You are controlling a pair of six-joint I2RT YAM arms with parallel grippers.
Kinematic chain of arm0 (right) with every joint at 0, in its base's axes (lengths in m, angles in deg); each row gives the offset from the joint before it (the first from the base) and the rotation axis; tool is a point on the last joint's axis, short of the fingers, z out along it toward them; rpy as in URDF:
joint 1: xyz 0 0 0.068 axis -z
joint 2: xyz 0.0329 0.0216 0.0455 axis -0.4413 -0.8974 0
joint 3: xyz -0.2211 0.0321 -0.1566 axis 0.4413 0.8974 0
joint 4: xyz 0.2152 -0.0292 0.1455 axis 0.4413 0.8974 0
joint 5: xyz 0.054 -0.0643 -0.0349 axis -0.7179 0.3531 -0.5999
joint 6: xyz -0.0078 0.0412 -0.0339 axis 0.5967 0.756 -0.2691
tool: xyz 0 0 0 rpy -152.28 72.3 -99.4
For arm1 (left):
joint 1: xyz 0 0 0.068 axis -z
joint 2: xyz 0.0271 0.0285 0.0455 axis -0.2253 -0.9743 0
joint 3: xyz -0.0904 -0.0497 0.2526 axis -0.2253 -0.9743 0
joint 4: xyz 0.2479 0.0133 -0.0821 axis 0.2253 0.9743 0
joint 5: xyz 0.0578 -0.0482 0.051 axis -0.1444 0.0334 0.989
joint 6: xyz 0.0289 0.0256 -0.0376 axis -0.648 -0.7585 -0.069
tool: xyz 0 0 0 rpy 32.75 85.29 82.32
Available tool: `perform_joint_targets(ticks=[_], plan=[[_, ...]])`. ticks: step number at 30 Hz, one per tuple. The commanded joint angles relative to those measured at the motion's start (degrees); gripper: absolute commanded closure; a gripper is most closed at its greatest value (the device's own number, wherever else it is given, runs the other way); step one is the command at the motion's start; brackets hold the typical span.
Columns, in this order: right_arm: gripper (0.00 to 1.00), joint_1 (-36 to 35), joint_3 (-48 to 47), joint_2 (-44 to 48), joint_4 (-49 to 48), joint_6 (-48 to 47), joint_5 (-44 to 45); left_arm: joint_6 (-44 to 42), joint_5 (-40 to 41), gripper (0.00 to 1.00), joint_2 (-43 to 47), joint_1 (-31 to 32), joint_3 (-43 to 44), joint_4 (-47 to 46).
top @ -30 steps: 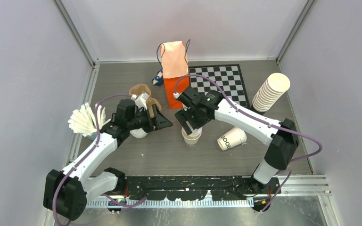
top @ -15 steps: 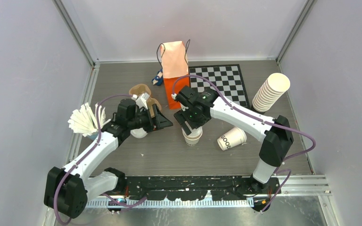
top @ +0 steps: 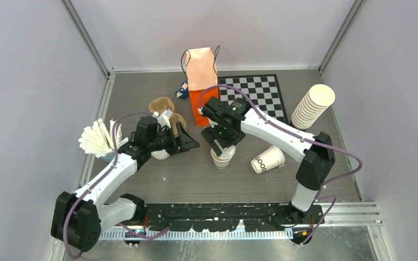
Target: Pack the takeout coffee
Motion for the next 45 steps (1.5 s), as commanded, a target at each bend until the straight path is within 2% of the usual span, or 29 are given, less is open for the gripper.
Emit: perform_joint_targets(ticks=[1, 10, 12, 20, 27, 34, 39, 45], plan=[[0.20, 0.14, -2.62, -1.35, 1.79, 0.21, -0.50, 1.05, -1.44, 0.27, 0.71, -0.18, -0.85, -3.88], [0.14, 0.09, -4.06, -2.80, 0.88, -0.09, 0.01, 1.74, -1.83, 0.28, 0.36, -0.16, -0.20, -4.11], [0.08, 0.07, -4.10, -2.99, 0.59, -0.04, -0.25, 1.90, -2.09, 0.29, 0.58, -0.14, -0.28, -4.10], [0.07, 0.13, -4.54, -3.06, 0.46, -0.14, -0.74, 1.67, -1.91, 0.29, 0.71, -0.14, -0.02, -3.99], [0.11, 1.30, -4.02, 3.70, -1.43, 0.69, -1.74, 1.38, -3.04, 0.33, -2.34, 1.39, 0.92, -5.47], [0.25, 9.90, 8.69, 11.50, -11.97, 1.87, -10.50, 2.38, -1.56, 0.36, -6.50, 6.48, 2.08, -9.77], [0.26, 13.80, 15.26, 14.37, -18.46, 2.31, -13.56, 3.85, -1.65, 0.38, -9.29, 8.03, 2.18, -14.18], [0.28, 16.70, 18.92, 13.52, -24.53, 2.22, -20.97, 7.17, -4.65, 0.41, -12.34, 8.73, 0.82, -22.36]])
